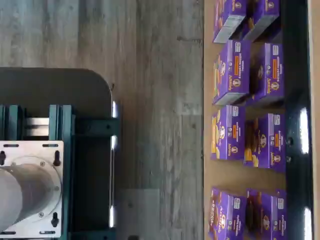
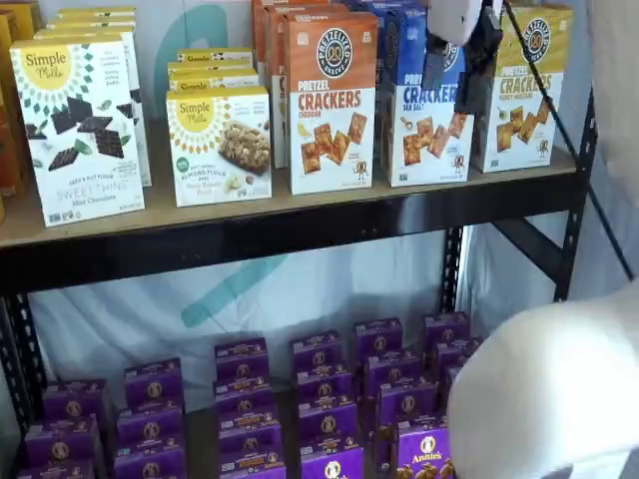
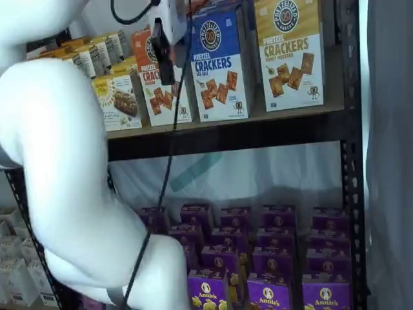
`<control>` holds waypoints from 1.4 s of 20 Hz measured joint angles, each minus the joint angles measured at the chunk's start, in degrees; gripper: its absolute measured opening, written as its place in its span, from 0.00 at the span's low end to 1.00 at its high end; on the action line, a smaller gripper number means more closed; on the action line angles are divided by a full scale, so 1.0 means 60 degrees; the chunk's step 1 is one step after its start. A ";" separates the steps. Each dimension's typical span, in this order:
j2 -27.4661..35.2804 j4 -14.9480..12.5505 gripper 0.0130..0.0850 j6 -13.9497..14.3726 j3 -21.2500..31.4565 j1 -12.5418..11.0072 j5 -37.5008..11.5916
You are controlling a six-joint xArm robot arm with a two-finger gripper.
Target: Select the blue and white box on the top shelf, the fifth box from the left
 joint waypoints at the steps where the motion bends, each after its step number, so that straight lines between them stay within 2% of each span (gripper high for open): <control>1: 0.0010 -0.0085 1.00 0.0026 -0.0006 0.0057 0.0059; 4: -0.0148 -0.0372 1.00 0.0135 0.0243 0.0272 0.0110; 8: -0.0313 -0.0312 1.00 0.0162 0.0555 0.0279 -0.0003; 12: -0.0293 0.0393 1.00 -0.0025 0.0441 -0.0158 -0.0165; 15: 0.0045 0.1243 1.00 -0.0186 -0.0226 -0.0683 0.0047; 18: 0.0412 0.1696 1.00 -0.0221 -0.0918 -0.0962 0.0314; 20: 0.0712 0.1796 1.00 -0.0155 -0.1431 -0.0989 0.0550; 23: 0.1038 0.1753 1.00 0.0040 -0.1956 -0.0812 0.0787; 26: 0.1212 0.2085 1.00 0.0200 -0.2170 -0.0813 0.0848; 28: 0.1356 0.2534 1.00 0.0297 -0.2328 -0.0939 0.0872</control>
